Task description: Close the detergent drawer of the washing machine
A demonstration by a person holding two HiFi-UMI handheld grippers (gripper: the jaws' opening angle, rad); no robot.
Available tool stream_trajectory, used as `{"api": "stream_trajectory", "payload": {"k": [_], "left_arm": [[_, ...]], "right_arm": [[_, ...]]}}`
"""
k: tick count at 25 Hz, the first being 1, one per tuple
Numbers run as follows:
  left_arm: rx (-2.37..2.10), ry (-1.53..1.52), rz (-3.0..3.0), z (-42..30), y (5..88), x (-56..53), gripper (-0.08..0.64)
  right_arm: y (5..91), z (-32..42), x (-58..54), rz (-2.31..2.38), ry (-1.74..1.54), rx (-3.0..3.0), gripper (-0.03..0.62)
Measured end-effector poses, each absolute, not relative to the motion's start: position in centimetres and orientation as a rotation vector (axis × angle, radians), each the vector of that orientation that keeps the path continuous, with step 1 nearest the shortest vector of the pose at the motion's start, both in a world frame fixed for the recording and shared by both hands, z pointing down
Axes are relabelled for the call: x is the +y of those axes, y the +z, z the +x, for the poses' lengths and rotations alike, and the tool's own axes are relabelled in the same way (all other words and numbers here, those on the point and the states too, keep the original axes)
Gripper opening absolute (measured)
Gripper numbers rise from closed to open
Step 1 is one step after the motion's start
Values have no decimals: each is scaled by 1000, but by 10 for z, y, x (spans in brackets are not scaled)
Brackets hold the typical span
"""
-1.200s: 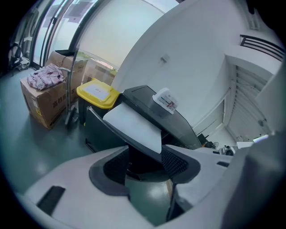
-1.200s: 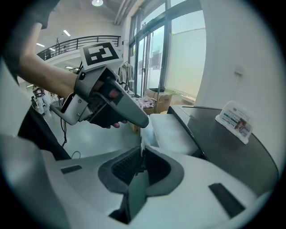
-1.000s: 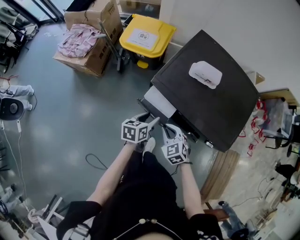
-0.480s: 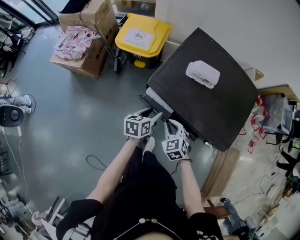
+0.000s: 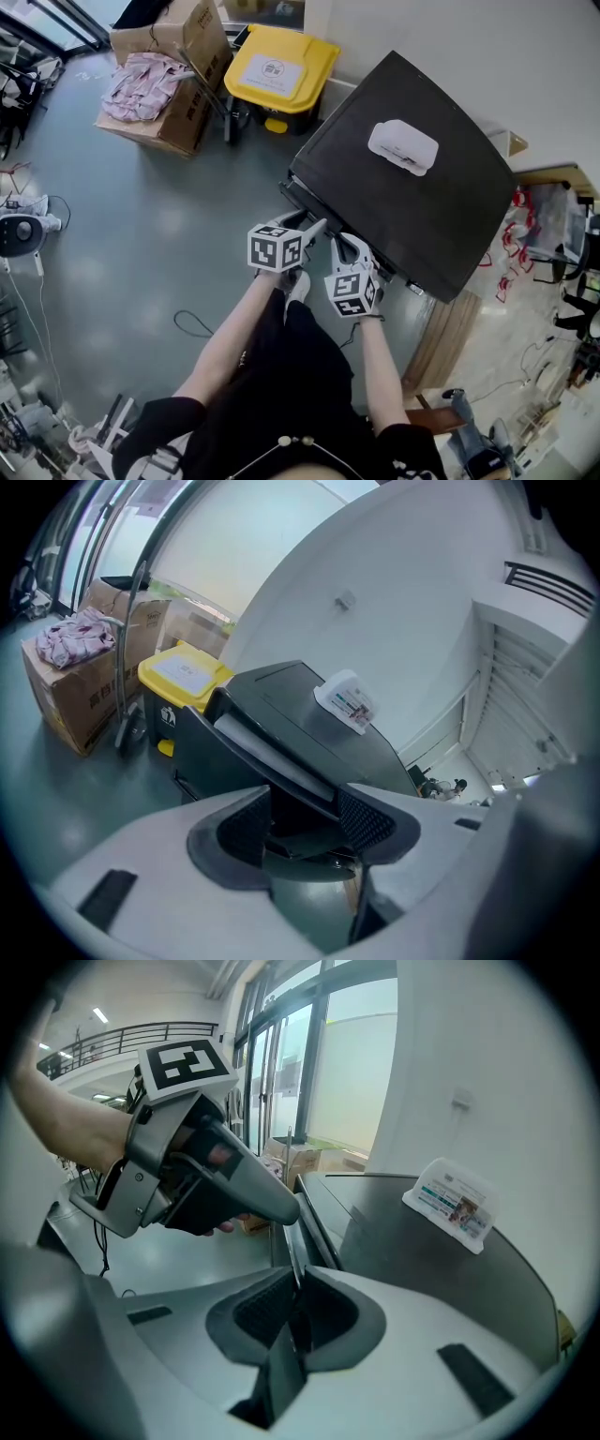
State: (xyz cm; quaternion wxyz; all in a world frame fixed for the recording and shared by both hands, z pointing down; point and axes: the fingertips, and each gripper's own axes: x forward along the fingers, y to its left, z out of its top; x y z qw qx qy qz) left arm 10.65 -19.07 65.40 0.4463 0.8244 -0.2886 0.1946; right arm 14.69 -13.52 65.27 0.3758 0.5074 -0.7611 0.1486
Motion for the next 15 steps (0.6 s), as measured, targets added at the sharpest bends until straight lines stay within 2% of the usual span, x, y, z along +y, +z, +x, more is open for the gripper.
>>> {"api": "stream_trajectory", "payload": {"k": [15], "left_arm": [[-721, 462, 2025, 123, 655, -207, 229]], "right_arm": [[653, 164, -149, 1415, 441, -1878, 43]]}}
